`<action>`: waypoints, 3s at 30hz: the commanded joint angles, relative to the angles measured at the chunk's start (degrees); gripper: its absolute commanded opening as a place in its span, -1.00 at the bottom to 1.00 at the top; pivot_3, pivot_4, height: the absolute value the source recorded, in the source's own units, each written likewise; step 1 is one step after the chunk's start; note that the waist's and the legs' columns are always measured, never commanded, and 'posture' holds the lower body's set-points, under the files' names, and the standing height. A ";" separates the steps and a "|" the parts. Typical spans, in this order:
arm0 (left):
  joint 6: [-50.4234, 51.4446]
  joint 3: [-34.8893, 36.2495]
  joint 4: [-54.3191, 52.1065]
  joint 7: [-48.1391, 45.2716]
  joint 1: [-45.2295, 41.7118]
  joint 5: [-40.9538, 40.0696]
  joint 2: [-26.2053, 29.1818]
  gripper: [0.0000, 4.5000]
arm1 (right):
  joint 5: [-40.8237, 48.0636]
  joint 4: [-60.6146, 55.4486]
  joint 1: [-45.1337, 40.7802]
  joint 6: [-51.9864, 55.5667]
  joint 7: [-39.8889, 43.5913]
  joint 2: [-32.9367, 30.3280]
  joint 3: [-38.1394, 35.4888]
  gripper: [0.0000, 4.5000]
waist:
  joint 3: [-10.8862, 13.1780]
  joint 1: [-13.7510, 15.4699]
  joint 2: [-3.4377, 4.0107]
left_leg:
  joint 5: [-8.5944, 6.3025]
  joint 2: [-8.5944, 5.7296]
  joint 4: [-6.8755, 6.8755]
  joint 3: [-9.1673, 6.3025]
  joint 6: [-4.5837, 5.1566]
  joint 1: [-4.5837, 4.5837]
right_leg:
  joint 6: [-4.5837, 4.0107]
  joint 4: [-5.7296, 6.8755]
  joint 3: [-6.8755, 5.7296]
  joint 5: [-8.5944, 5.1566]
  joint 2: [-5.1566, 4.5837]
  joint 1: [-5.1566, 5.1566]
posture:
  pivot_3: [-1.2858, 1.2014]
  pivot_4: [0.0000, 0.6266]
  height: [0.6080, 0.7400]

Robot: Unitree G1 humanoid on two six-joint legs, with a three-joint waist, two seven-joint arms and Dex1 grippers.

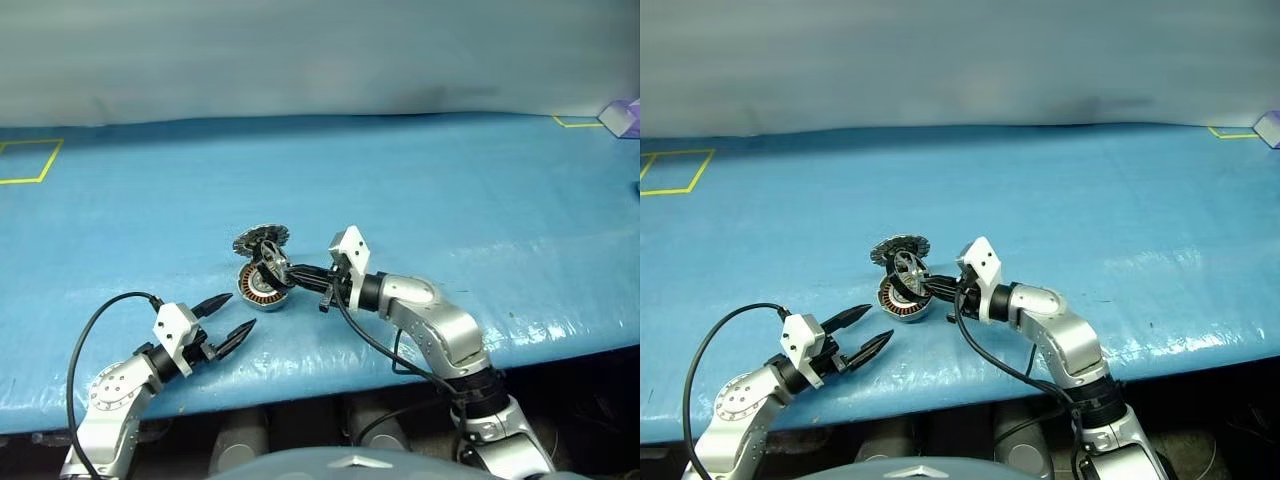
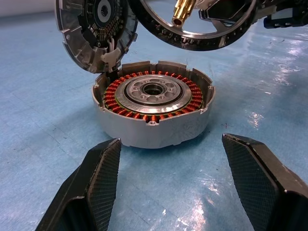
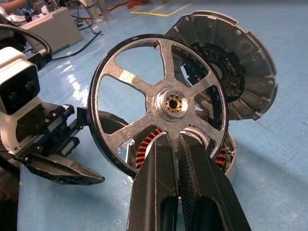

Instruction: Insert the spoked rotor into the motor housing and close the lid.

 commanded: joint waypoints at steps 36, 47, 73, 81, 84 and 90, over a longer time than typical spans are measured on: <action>-3.61 0.13 0.09 0.38 0.58 0.27 -1.15 0.63 | -10.21 9.80 -5.49 -8.66 0.00 -1.63 7.04 -1.00 | -0.02 -0.10 -0.01 | 0.00 0.01 0.02 0.00 0.00 0.06 | 0.00 0.04 0.00 0.00 0.02 0.04 | 0.03 -0.52 1.00; -4.20 0.32 0.56 0.81 0.70 0.80 -1.25 0.63 | -10.40 8.75 -5.83 -9.28 0.60 -2.21 7.25 -1.00 | -0.02 -0.05 -0.01 | 0.00 0.01 0.02 0.00 0.00 0.06 | 0.00 0.03 0.01 0.00 0.02 0.05 | 0.03 -0.52 1.00; -4.69 0.24 1.06 1.32 0.62 1.10 -1.10 0.63 | -11.70 7.66 -5.81 -10.36 1.09 -2.48 7.05 -1.00 | -0.01 0.02 -0.01 | 0.00 0.00 0.02 0.00 0.00 0.06 | 0.00 0.03 0.00 0.00 0.02 0.04 | 0.03 -0.52 1.00; -4.78 0.22 1.24 1.35 0.70 1.15 -1.18 0.63 | -11.93 7.72 -5.90 -11.25 -0.07 -1.71 6.54 -1.00 | -0.01 -0.01 -0.01 | 0.00 0.01 0.02 0.00 0.00 0.06 | 0.00 0.03 0.00 0.00 0.02 0.04 | 0.03 -0.52 1.00; -4.85 0.12 1.39 1.43 0.77 1.22 -1.34 0.63 | -11.51 7.78 -6.00 -10.89 0.30 -1.73 6.46 -1.00 | -0.01 0.00 -0.01 | 0.00 0.01 0.02 0.00 0.00 0.05 | 0.00 0.04 0.00 0.00 0.02 0.04 | 0.03 -0.52 1.00; -5.07 0.04 1.54 1.52 0.92 1.47 -1.48 0.63 | -11.88 7.46 -6.10 -11.01 0.35 -1.92 6.63 -0.75 | -0.01 0.00 -0.01 | 0.00 0.01 0.02 0.00 0.00 0.05 | 0.00 0.03 0.00 0.00 0.02 0.04 | 0.03 -0.52 1.00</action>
